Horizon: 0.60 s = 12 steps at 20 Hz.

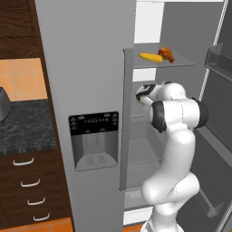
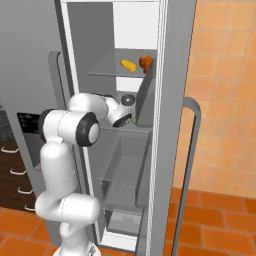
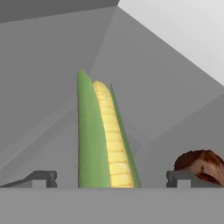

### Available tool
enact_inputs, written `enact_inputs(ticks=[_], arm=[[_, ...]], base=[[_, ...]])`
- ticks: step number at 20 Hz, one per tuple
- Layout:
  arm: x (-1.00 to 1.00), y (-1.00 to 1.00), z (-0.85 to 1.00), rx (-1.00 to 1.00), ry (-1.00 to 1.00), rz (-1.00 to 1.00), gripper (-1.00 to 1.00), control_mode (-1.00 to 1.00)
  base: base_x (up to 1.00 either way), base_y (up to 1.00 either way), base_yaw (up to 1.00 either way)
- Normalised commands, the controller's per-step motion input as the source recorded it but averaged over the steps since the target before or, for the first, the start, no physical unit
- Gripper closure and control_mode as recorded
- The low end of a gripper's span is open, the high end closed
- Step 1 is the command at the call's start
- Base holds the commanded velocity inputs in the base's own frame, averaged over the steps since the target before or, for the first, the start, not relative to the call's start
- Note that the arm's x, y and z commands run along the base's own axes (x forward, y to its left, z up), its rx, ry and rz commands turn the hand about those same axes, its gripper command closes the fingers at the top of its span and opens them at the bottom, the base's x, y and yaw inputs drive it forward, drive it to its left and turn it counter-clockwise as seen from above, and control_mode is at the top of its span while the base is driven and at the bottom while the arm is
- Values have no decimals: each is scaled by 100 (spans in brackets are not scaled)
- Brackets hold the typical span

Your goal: Place one corn and one chicken drumstick in each tupperware on the nearby counter, to pack two identical lunches.

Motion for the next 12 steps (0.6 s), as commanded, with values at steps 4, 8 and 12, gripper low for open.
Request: enact_inputs(ticks=[4,8,12], arm=[[0,6,-86,-4,2,0,100,-100],[11,0,-35,0,-1,0,100,-100],[-18,11,26,-3,-33,0,100,-100]], base=[[0,0,0],[0,0,0],[0,0,0]])
